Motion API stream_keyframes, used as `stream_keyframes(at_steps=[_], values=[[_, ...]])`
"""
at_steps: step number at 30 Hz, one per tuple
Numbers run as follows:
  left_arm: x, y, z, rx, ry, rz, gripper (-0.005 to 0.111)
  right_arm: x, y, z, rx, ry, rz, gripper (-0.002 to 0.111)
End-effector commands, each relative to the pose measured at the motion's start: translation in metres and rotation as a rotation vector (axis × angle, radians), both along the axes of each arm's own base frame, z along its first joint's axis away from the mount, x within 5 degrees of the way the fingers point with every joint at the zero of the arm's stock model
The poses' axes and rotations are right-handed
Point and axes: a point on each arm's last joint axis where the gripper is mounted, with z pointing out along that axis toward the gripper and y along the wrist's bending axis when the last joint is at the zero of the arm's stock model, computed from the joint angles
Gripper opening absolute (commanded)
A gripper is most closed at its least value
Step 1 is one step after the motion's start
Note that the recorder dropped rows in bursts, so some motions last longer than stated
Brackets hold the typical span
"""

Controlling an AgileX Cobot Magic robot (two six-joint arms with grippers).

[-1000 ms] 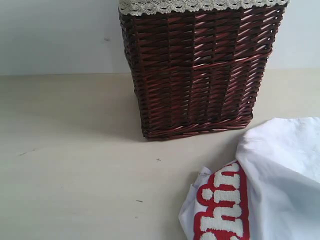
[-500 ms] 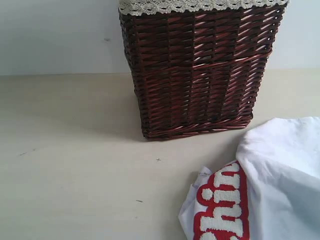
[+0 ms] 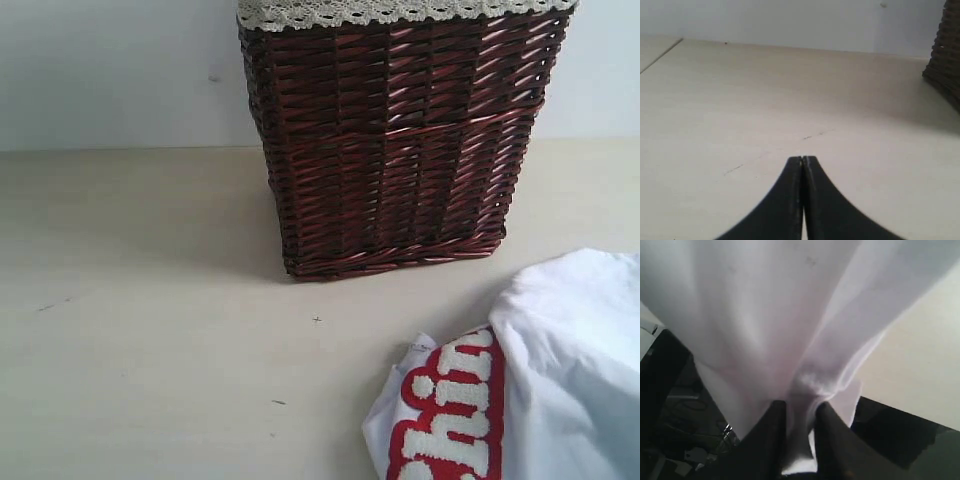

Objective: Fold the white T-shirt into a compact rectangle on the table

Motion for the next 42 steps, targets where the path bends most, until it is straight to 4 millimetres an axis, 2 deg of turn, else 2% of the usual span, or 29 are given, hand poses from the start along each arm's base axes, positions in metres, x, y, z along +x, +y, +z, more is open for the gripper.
stream_keyframes(at_steps=[1, 6, 11, 14, 16, 21, 25, 27, 31, 38, 42], values=[[0.0, 0.0, 0.003, -0.004, -0.022, -0.005, 0.0, -0.007, 0.004, -0.01, -0.006, -0.053, 0.013, 0.04], [0.0, 0.0, 0.003, -0.004, -0.022, -0.005, 0.0, 0.0, 0.002, 0.004, -0.113, -0.268, -0.016, 0.051], [0.0, 0.0, 0.003, -0.004, -0.022, -0.005, 0.0, 0.023, -0.001, 0.023, -0.232, -0.698, -0.117, 0.051], [0.0, 0.0, 0.003, -0.004, -0.022, -0.005, 0.0, 0.041, 0.001, 0.028, -0.203, -0.91, -0.18, 0.051], [0.0, 0.0, 0.003, -0.004, -0.022, -0.005, 0.0, 0.05, 0.006, 0.024, -0.148, -0.955, -0.184, 0.05], [0.0, 0.0, 0.003, -0.004, -0.022, -0.005, 0.0, 0.072, 0.034, -0.006, 0.073, -0.897, -0.087, 0.039], [0.0, 0.0, 0.003, -0.004, -0.022, -0.005, 0.0, 0.088, 0.071, -0.031, 0.267, -0.814, 0.121, 0.023], [0.0, 0.0, 0.003, -0.004, -0.022, -0.005, 0.0, 0.092, 0.088, -0.041, 0.324, -0.781, 0.215, 0.014], [0.0, 0.0, 0.003, -0.004, -0.022, -0.005, 0.0, 0.102, 0.116, -0.061, 0.351, -0.749, 0.297, 0.002], [0.0, 0.0, 0.003, -0.004, -0.022, -0.005, 0.0, 0.108, 0.162, -0.101, 0.402, -0.628, 0.442, 0.0], [0.0, 0.0, 0.003, -0.004, -0.022, -0.005, 0.0, 0.113, 0.192, -0.106, 0.443, -0.599, 0.51, 0.0]])
